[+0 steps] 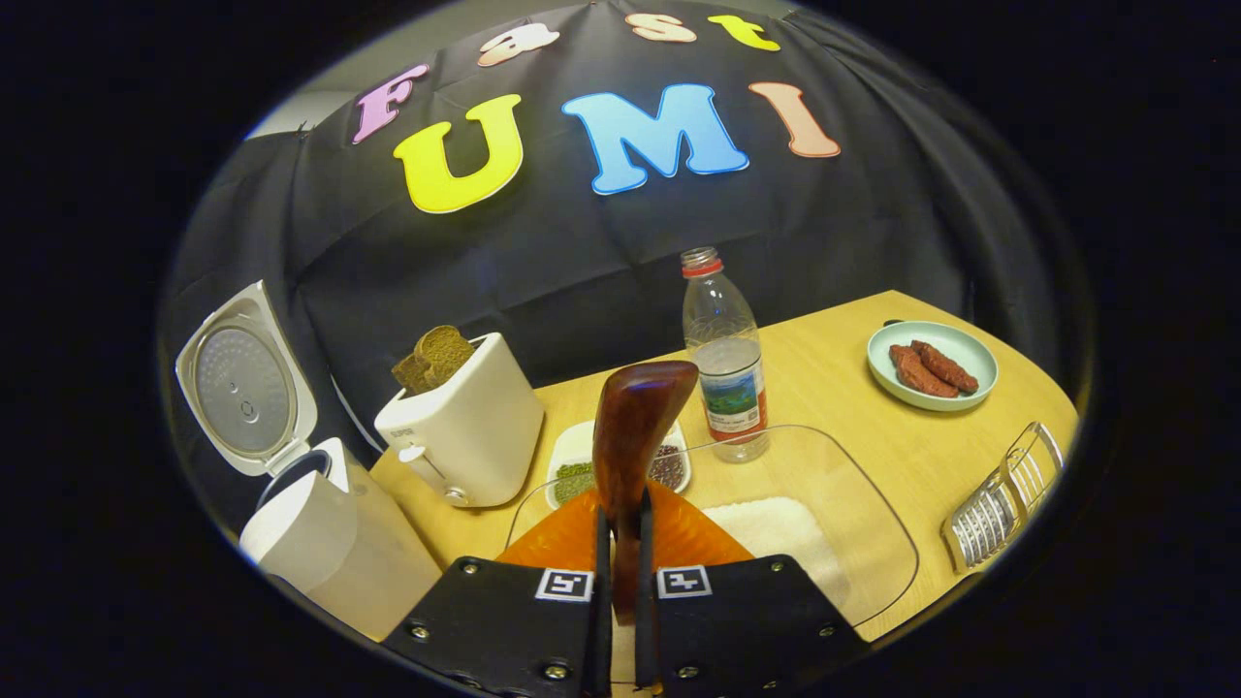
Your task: Close the left gripper, press the button to open the rice cooker; take a wooden spoon from the chopstick holder with the right hand, scoop a spoonful of rice and pour it into the rice cooker, then put the wooden spoon back into the chopstick holder.
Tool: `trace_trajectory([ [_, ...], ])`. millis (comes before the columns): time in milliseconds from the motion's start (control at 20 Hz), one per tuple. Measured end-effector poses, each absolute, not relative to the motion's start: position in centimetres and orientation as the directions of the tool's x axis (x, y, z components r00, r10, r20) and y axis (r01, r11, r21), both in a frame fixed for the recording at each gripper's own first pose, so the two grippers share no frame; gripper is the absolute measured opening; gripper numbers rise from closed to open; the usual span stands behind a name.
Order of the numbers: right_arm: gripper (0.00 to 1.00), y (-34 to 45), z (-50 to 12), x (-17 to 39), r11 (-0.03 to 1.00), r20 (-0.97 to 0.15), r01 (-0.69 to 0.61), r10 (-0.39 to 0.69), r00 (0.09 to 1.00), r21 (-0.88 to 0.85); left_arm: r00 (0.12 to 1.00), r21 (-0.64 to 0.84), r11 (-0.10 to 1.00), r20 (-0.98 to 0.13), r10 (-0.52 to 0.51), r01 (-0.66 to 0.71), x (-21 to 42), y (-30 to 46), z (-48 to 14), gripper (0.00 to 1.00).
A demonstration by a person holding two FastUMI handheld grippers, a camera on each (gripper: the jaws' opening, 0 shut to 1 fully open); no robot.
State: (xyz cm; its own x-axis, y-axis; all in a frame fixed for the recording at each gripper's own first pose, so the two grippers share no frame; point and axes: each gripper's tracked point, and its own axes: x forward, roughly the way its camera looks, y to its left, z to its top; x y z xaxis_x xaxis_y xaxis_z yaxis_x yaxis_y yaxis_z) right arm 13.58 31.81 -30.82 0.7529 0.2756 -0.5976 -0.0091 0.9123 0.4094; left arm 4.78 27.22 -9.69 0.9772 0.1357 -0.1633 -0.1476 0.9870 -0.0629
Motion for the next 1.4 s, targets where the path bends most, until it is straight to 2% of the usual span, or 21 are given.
trace_trajectory([
  [50, 0.10, 32.4, -30.6, 13.3, 0.888, -0.596, 0.002, 0.307, 0.742, 0.460, 0.978, -0.066, 0.987, -0.160, 0.132, -0.144, 4.8, 27.0, -9.7, 1.00],
  [100, 0.10, 32.7, -30.6, 13.0, 0.862, -0.595, 0.023, 0.330, 0.733, 0.506, 0.979, -0.067, 0.988, -0.157, 0.129, -0.141, 4.8, 26.8, -9.6, 0.92],
  [150, 0.10, 32.5, -30.6, 13.1, 0.845, -0.594, 0.047, 0.334, 0.732, 0.533, 0.979, -0.067, 0.988, -0.157, 0.128, -0.140, 4.8, 26.6, -9.8, 0.92],
  [250, 0.10, 31.6, -31.1, 13.0, 0.815, -0.600, 0.087, 0.344, 0.722, 0.573, 0.979, -0.068, 0.988, -0.161, 0.124, -0.136, 4.7, 26.1, -9.8, 1.00],
  [600, 0.10, 27.5, -31.5, 12.9, 0.636, -0.600, 0.270, 0.384, 0.702, 0.723, 0.980, -0.063, 0.989, -0.154, 0.126, -0.137, 4.0, 24.8, -8.8, 0.98],
  [750, 0.10, 26.4, -29.7, 13.2, 0.574, -0.567, 0.285, 0.401, 0.719, 0.768, 0.982, -0.065, 0.989, -0.141, 0.123, -0.133, 3.9, 24.3, -8.2, 0.95],
  [800, 0.10, 26.2, -28.8, 13.5, 0.539, -0.548, 0.292, 0.410, 0.729, 0.790, 0.983, -0.059, 0.989, -0.135, 0.125, -0.134, 3.9, 24.3, -7.9, 0.98],
  [1000, 0.10, 26.1, -24.7, 14.3, 0.401, -0.474, 0.304, 0.448, 0.758, 0.864, 0.983, -0.065, 0.987, -0.126, 0.135, -0.144, 3.8, 24.6, -7.4, 0.98],
  [1050, 0.10, 26.2, -23.7, 14.7, 0.374, -0.460, 0.305, 0.453, 0.764, 0.876, 0.983, -0.069, 0.987, -0.123, 0.139, -0.148, 3.8, 24.8, -7.3, 0.92],
  [1150, 0.10, 27.2, -22.1, 15.2, 0.350, -0.434, 0.288, 0.472, 0.768, 0.891, 0.982, -0.078, 0.984, -0.116, 0.150, -0.159, 3.4, 25.2, -7.1, 1.00],
  [1300, 0.10, 29.8, -19.8, 15.7, 0.352, -0.392, 0.230, 0.512, 0.765, 0.907, 0.980, -0.078, 0.982, -0.115, 0.165, -0.175, 2.5, 26.0, -7.1, 0.92],
  [1350, 0.09, 30.7, -19.1, 15.9, 0.340, -0.378, 0.219, 0.525, 0.762, 0.914, 0.978, -0.073, 0.980, -0.117, 0.174, -0.183, 2.2, 26.4, -7.3, 0.92],
  [1400, 0.09, 31.7, -18.5, 16.0, 0.323, -0.361, 0.209, 0.542, 0.759, 0.923, 0.976, -0.069, 0.979, -0.120, 0.183, -0.192, 2.0, 26.9, -7.4, 0.98],
])
